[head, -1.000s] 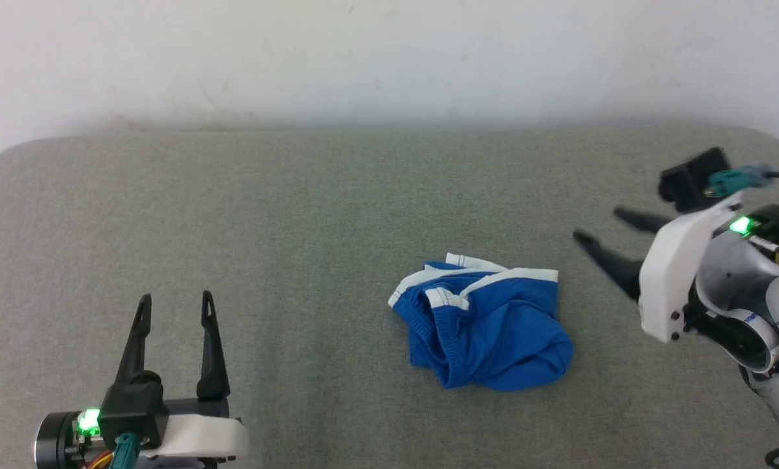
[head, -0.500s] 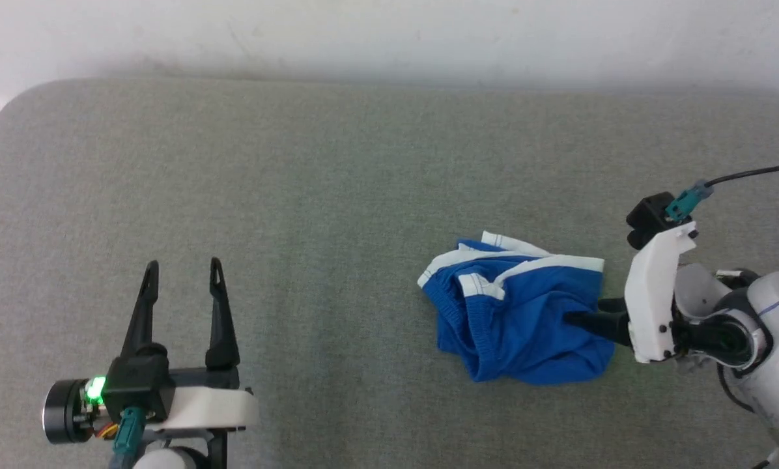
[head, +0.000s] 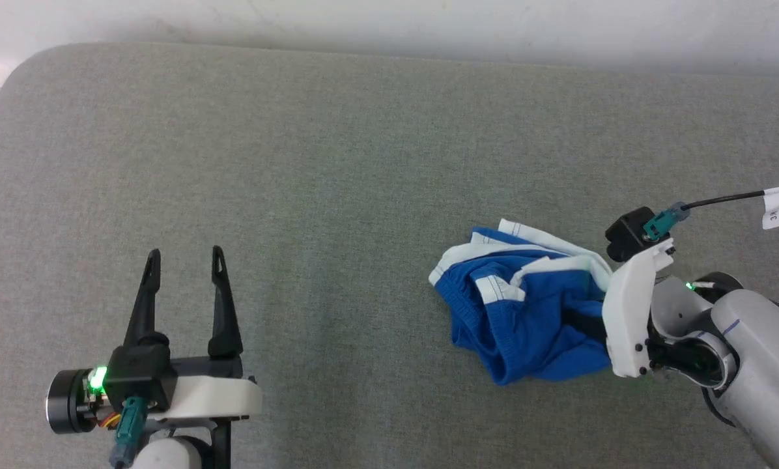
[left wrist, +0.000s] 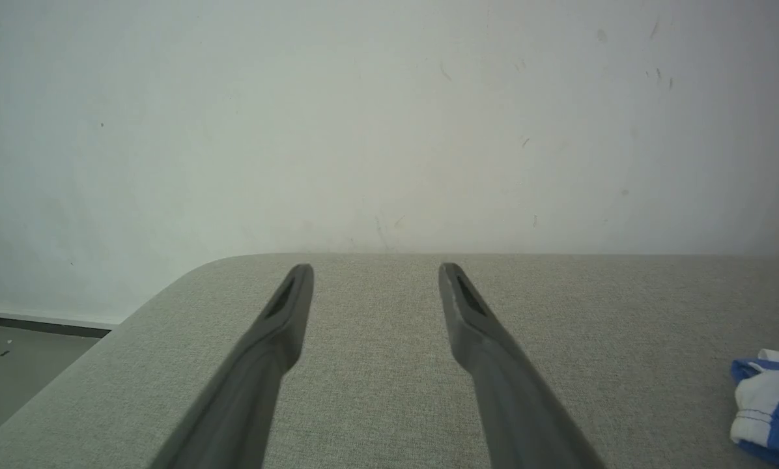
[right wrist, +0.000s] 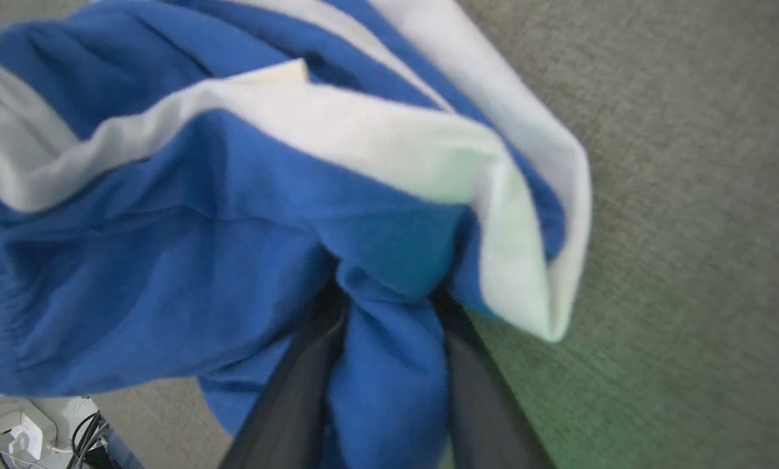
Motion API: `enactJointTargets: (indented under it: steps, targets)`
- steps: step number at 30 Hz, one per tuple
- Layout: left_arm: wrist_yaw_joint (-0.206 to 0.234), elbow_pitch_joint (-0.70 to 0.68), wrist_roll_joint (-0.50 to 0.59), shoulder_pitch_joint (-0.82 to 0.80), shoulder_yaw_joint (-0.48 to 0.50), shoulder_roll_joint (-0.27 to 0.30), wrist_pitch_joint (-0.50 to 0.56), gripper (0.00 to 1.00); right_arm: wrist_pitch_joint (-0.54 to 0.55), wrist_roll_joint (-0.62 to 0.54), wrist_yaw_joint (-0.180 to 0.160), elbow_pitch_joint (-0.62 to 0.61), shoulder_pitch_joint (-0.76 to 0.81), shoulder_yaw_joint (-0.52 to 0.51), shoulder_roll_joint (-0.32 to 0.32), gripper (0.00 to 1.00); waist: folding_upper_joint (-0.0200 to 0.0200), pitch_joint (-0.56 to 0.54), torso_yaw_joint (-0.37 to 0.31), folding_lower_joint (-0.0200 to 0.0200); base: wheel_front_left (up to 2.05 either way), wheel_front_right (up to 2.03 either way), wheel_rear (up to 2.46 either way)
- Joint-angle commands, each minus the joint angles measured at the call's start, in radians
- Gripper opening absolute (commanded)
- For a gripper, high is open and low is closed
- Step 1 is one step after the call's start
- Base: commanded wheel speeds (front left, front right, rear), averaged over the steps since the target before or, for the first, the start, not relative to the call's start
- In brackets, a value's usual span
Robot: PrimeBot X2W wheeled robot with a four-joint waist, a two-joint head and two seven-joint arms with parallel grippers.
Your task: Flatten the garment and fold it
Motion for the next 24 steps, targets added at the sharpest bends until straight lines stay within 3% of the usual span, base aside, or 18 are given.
enactJointTargets:
  steps: [1,8,16,24]
  targets:
    - [-0.004,0.004,-0.002,-0.008,0.005,-0.001,-0.005,1.0,-0.018,-0.011,-0.001,0.012,0.018,0.047,0.022,0.0,0.0,-0.021,-0.02,0.0,0.0,0.0,0.0]
    - [-0.001,-0.002,-0.002,0.029,0.03,0.006,-0.005,1.0,-0.191,-0.046,-0.001,-0.151,-0.043,0.117,-0.063,0.0,0.0,-0.067,-0.112,0.0,0.0,0.0,0.0]
    - [0.0,-0.027,-0.004,0.042,0.063,0.017,-0.005,1.0,-0.228,-0.12,-0.001,-0.311,-0.111,0.187,-0.193,0.0,0.0,-0.044,-0.279,0.0,0.0,0.0,0.0]
    - [0.0,-0.077,0.006,-0.001,0.093,0.04,-0.005,1.0,-0.244,-0.16,-0.001,-0.282,-0.208,0.185,-0.284,0.0,0.0,0.086,-0.439,0.0,0.0,0.0,0.0]
